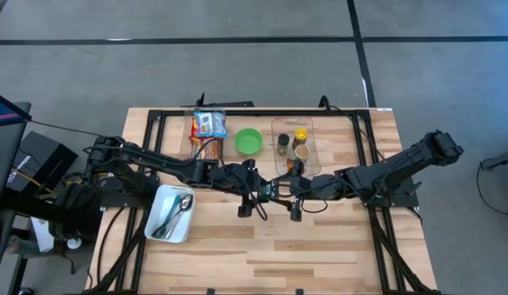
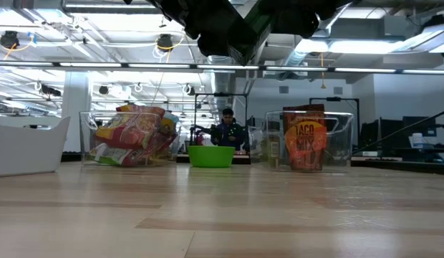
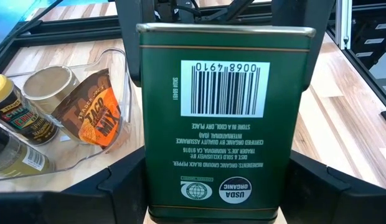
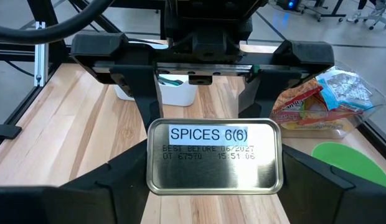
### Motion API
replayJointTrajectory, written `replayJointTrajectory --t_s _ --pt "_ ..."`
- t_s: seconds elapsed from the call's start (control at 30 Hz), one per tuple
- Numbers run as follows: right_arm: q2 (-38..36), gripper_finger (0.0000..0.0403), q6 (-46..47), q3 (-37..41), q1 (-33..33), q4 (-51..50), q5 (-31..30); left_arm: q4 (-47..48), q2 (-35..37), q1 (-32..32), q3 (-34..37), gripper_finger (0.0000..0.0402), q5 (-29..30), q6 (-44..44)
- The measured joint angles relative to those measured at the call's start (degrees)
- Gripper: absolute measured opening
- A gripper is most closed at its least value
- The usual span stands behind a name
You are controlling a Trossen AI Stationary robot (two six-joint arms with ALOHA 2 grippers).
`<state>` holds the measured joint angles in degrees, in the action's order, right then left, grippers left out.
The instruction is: Pick & Place Food Item
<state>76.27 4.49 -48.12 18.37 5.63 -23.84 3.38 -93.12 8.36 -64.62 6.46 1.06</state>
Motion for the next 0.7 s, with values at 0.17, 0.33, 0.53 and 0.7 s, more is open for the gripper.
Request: replayJointTrajectory --t_s 0.17,0.33,0.53,0.7 --pt "0.0 0.0285 0.0 0.0 0.0 0.0 0.0 0.0 0.0 0.0 0.0 0.0278 0.0 0.1" --pt "0.0 0.0285 -0.2 0.0 0.0 0.0 0.0 0.1 0.0 0.0 0.0 0.0278 0.0 0.1" --pt "0.0 0.027 -0.2 0.0 0.0 0.0 0.0 0.1 0.0 0.0 0.0 0.0279 0.0 0.2" --pt "0.0 0.0271 -0.1 0.0 0.0 0.0 0.0 0.1 0.0 0.0 0.0 0.0279 0.0 0.2"
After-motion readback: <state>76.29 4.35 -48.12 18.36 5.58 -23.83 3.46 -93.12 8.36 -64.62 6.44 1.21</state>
